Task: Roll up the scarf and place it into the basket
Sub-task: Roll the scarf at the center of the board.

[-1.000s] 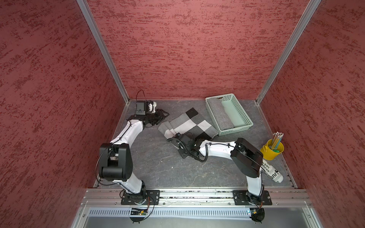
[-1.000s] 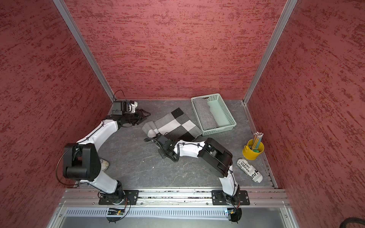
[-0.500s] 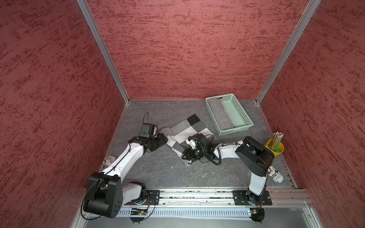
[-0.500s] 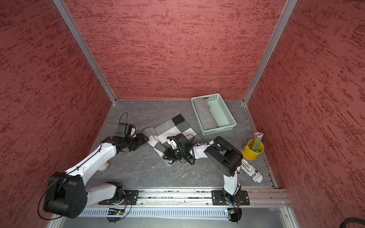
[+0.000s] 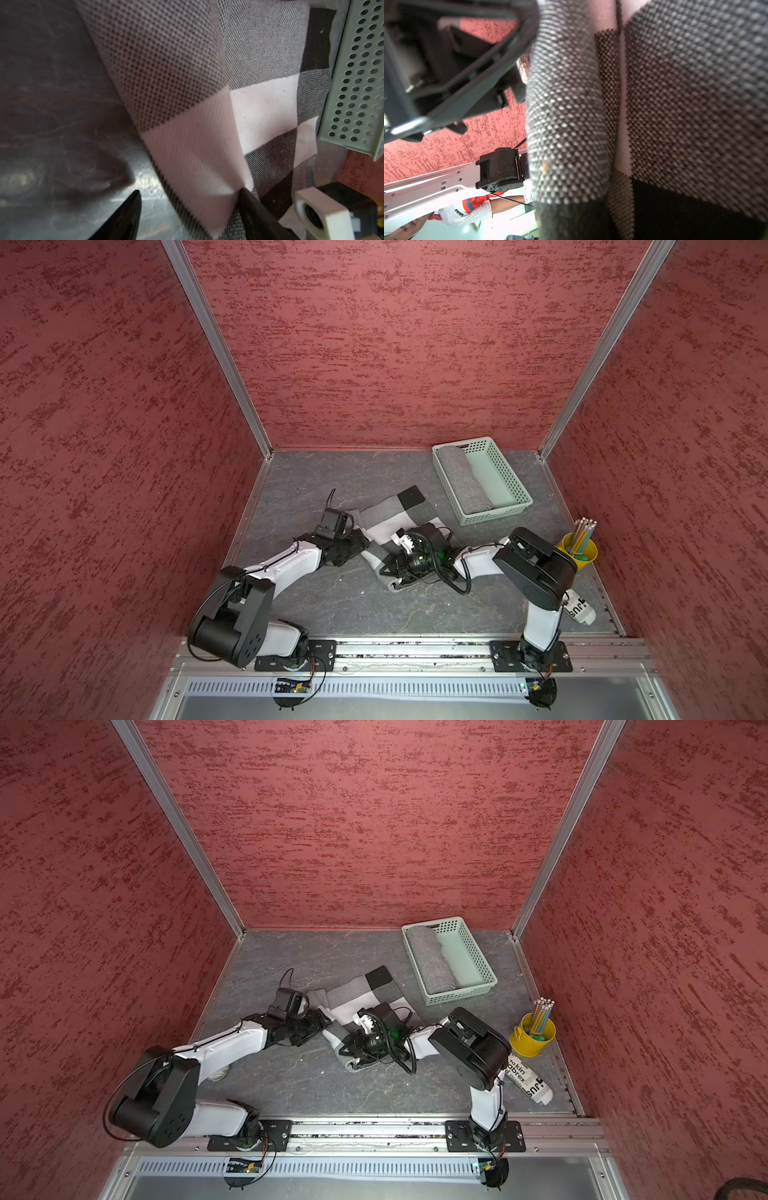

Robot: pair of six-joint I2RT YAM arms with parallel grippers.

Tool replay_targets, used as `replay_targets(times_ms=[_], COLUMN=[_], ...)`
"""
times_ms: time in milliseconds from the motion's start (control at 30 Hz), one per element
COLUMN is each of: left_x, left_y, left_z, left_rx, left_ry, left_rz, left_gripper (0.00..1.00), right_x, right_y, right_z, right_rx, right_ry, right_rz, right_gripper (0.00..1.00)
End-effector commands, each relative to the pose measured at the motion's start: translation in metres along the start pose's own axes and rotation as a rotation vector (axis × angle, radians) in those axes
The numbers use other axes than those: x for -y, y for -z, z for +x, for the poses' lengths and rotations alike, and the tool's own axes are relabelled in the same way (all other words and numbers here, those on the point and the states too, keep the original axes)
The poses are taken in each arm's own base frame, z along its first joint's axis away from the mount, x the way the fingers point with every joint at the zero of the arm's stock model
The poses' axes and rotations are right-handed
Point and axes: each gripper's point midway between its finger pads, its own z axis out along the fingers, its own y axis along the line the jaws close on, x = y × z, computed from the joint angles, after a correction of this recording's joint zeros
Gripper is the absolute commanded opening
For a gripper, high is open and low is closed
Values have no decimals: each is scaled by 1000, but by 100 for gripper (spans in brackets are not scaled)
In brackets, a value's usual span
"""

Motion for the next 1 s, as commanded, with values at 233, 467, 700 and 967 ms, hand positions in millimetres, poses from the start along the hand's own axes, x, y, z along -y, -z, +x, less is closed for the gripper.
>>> replay_targets(times_ms=[233,467,700,967], left_x=[41,19,13,12], left_y=[-16,-4,11,6], left_z=[-45,-43,-36,-28], left_rx=[99,85,77,23], left_ry=[-147,-175,-197,-206], left_rz=[-91,-296,-325,-326], left_gripper=[0,0,0,0], right_x=[40,23,-19,-16], right_y=[50,101,66,6], right_z=[-16,-26,-28,-36], right_rx=[126,349,429,352], right_ry=[172,312,619,854], right_rz=[571,896,948,958], right_gripper=[54,68,83,92])
